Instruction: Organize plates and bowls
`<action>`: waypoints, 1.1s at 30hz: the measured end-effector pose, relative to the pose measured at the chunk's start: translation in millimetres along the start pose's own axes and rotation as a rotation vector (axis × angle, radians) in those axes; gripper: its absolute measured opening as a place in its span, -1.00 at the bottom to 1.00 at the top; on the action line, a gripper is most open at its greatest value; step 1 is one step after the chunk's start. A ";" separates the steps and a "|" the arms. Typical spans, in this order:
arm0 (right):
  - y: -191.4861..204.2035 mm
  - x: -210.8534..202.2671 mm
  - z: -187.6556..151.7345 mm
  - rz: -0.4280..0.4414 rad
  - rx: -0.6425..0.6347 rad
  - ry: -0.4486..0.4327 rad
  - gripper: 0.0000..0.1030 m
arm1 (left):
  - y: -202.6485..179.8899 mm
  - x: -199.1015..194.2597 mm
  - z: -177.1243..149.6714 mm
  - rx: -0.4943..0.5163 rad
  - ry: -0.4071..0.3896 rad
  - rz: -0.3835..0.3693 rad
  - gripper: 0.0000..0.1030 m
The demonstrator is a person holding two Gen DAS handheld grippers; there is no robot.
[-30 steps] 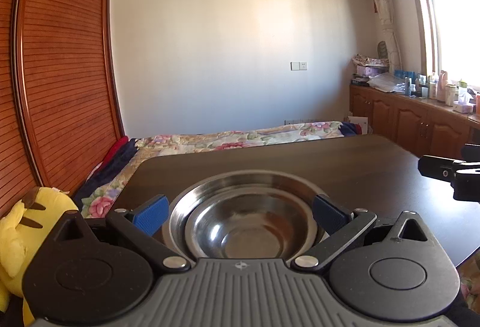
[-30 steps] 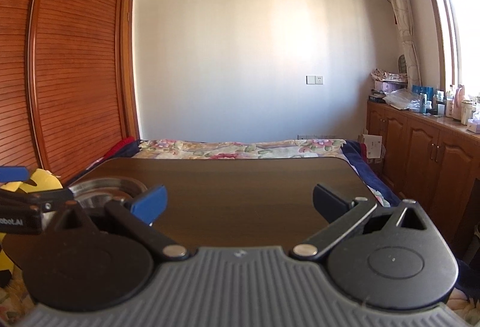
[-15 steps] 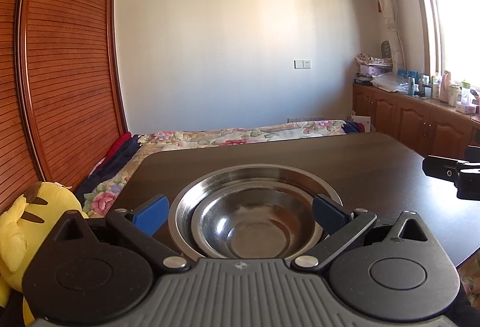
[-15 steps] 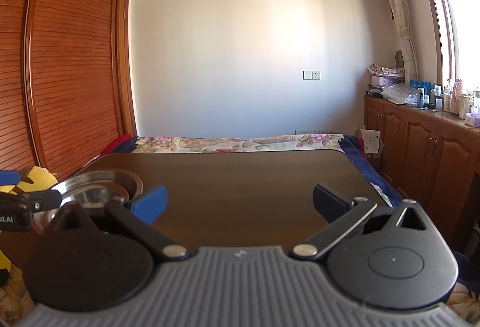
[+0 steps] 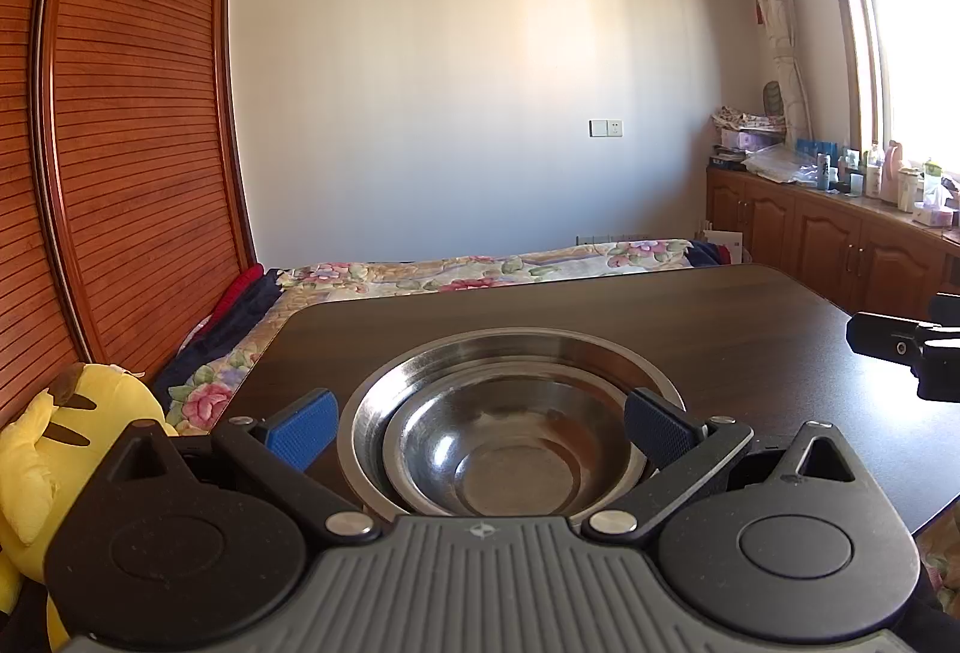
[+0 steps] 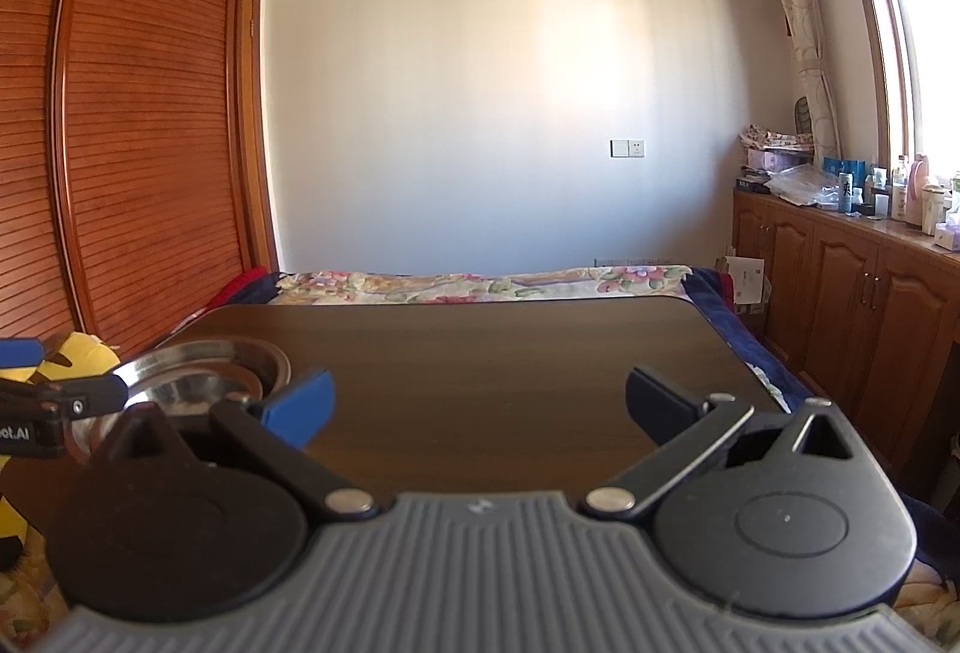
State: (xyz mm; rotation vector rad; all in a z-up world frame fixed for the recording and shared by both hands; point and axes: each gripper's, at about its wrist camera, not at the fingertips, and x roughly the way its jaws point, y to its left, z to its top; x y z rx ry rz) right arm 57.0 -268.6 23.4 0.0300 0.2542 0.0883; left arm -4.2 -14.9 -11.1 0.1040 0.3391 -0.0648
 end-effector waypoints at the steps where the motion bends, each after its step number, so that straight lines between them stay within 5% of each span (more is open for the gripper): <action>1: -0.2 -0.2 -0.4 0.000 0.000 -0.001 1.00 | 0.1 0.1 -0.1 0.000 0.000 -0.001 1.00; 33: 1.9 0.0 -1.6 0.010 0.002 0.002 1.00 | 1.2 -0.7 2.3 -0.002 -0.003 -0.002 1.00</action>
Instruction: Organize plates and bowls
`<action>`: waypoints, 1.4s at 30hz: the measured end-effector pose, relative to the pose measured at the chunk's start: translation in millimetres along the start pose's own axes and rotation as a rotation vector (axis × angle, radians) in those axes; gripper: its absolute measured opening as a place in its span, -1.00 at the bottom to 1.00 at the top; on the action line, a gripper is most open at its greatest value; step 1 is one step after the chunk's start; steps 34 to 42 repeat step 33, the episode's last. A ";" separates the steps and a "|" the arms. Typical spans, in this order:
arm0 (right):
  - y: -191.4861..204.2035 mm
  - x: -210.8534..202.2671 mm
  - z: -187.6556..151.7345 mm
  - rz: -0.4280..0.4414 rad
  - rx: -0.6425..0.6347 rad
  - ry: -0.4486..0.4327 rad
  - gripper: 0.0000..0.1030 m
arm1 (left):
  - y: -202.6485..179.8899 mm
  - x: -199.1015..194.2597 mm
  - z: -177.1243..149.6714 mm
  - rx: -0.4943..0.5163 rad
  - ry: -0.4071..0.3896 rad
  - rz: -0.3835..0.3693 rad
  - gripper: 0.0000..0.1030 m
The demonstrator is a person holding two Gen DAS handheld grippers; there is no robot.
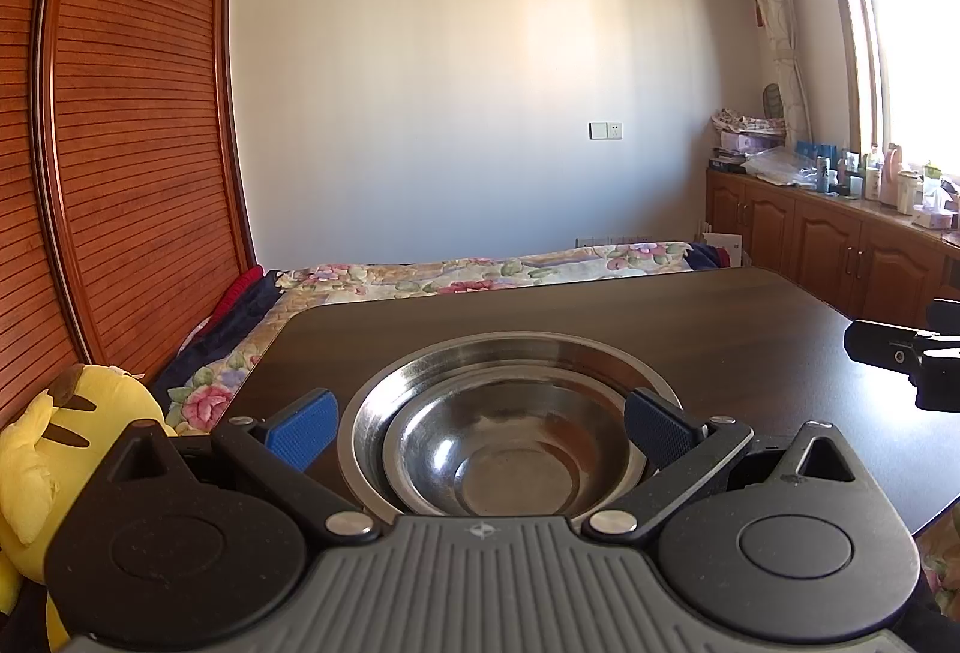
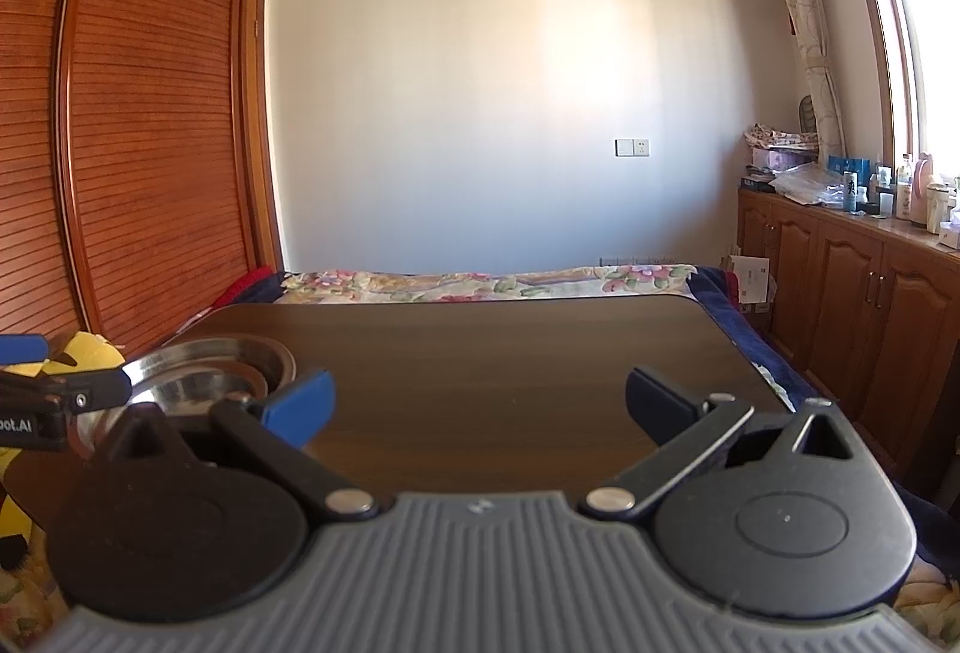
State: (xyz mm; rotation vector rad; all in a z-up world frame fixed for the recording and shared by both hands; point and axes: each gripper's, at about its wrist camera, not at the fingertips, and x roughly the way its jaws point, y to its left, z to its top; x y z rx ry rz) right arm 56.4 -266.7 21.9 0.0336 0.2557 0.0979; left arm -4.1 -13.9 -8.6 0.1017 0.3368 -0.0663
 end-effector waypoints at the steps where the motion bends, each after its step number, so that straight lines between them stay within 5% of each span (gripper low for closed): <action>1: -0.2 -0.2 0.0 0.000 0.000 0.000 1.00 | 0.1 -0.1 -0.2 0.000 -0.001 0.000 1.00; 42: -3.5 -0.9 1.3 -0.004 -0.002 0.002 1.00 | 0.9 -0.5 0.5 0.000 0.000 0.000 1.00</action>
